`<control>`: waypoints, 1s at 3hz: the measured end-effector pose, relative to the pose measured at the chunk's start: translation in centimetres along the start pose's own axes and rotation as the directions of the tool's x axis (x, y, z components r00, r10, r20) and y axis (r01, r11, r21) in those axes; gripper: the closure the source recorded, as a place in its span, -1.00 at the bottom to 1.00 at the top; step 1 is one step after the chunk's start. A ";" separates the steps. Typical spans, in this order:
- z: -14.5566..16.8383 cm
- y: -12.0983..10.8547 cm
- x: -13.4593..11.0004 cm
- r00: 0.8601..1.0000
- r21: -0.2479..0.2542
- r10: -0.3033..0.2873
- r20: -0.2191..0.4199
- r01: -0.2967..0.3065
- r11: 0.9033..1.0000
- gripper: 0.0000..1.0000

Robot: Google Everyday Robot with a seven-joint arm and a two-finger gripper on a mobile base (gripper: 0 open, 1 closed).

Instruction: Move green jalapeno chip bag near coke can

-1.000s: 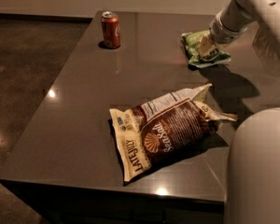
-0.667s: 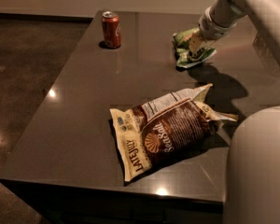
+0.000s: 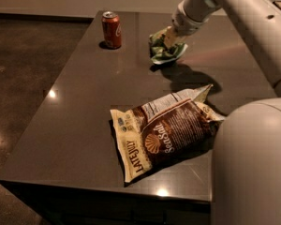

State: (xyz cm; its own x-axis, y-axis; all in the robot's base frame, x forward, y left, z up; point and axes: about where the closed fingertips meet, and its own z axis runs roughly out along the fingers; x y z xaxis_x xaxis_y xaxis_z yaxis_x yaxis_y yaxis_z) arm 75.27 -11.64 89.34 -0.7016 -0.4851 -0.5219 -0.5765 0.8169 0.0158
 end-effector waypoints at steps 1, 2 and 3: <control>1.5 3.1 -2.2 0.999 -0.062 -0.052 0.015 0.053 0.997 1.00; 2.6 5.7 -3.8 0.995 -0.114 -0.092 0.028 0.095 0.989 1.00; 3.0 7.6 -4.6 0.993 -0.143 -0.116 0.032 0.120 0.982 0.72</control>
Offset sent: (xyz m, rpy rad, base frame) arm 0.0042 0.1110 0.0073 0.0879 0.0042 0.2157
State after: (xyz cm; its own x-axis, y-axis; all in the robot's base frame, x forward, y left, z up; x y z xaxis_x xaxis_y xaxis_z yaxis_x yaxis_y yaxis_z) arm 75.39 -2.27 89.25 -0.6160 -0.5664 -0.5474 -0.7104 0.6997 0.0754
